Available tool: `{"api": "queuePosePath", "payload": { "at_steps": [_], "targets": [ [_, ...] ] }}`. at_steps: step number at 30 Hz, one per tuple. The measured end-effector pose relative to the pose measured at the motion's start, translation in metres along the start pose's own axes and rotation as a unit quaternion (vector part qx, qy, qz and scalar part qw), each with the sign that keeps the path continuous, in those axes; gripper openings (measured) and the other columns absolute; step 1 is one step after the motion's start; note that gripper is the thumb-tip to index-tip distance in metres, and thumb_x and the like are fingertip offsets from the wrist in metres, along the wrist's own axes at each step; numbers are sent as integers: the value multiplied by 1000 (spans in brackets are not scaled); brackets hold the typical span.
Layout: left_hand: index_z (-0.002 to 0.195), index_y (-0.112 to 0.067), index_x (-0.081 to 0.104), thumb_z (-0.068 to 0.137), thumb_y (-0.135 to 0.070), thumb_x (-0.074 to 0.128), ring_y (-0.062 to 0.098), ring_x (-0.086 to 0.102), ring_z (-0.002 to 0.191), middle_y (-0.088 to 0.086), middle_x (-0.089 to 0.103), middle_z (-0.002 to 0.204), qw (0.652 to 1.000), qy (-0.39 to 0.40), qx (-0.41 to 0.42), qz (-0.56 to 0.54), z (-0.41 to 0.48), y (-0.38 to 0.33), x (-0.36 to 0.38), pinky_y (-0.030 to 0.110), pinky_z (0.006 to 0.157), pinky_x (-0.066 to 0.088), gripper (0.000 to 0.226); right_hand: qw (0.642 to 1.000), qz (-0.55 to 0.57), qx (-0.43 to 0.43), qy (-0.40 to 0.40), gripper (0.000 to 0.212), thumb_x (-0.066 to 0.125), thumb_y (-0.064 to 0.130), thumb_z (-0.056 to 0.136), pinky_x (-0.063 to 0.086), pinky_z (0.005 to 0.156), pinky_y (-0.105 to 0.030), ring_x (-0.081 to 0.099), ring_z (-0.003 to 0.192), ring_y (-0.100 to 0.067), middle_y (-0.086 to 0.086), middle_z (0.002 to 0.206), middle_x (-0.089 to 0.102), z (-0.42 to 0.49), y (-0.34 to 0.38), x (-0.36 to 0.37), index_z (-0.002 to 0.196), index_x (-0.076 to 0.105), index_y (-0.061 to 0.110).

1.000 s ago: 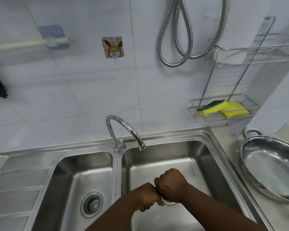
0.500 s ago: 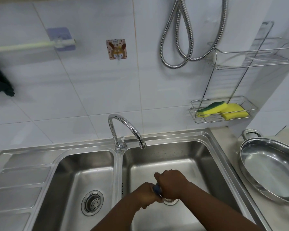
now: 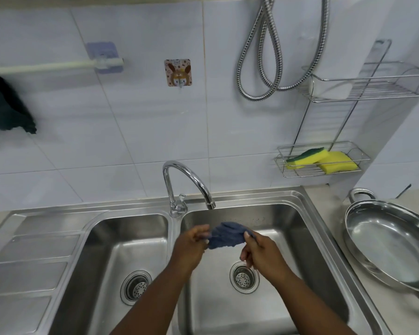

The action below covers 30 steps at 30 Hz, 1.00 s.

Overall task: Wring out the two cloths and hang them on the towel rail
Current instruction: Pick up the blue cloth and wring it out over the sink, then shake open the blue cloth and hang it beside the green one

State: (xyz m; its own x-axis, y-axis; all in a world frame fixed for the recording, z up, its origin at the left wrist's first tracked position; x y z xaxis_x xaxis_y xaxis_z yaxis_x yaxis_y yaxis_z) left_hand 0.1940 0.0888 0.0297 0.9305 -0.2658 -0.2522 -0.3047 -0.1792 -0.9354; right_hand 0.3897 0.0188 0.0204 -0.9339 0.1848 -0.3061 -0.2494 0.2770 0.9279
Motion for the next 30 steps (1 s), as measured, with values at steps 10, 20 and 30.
{"api": "queuePosePath", "payload": {
  "at_steps": [10,20,30],
  "targets": [
    [98,-23,67,78,-6,76,13,59,72,4,68,85,991,53,62,108,-25,-16,-11,25,69,52,27,994,-113,-3,-13,18,55,10,97,48,58,-24,60,56,-6,4,68,68,-4,8,-27,97,69,21],
    [84,-13,72,86,-13,71,10,58,57,-5,67,62,991,29,117,56,-68,-32,-5,17,52,47,3,997,-7,-67,-33,18,71,22,87,46,51,-27,57,50,-12,-2,60,69,-27,56,-10,69,67,21],
    [84,-19,73,75,5,61,5,58,74,-4,62,80,963,31,170,205,-71,-43,-65,16,67,44,28,991,35,9,-132,22,68,12,75,42,58,-34,51,59,-15,3,54,59,-41,76,-11,54,60,12]
  ]
}}
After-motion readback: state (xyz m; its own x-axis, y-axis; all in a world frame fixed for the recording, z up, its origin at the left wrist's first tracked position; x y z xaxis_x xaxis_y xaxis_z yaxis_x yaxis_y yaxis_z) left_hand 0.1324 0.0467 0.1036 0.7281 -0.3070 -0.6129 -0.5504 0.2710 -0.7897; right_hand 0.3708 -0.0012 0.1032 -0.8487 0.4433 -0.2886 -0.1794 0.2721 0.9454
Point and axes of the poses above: each hand's wrist, its own z-axis towards the middle knuckle, its own x-axis out of the palm, y = z × x, the point moved 10 cm from there along z, towards the middle knuckle
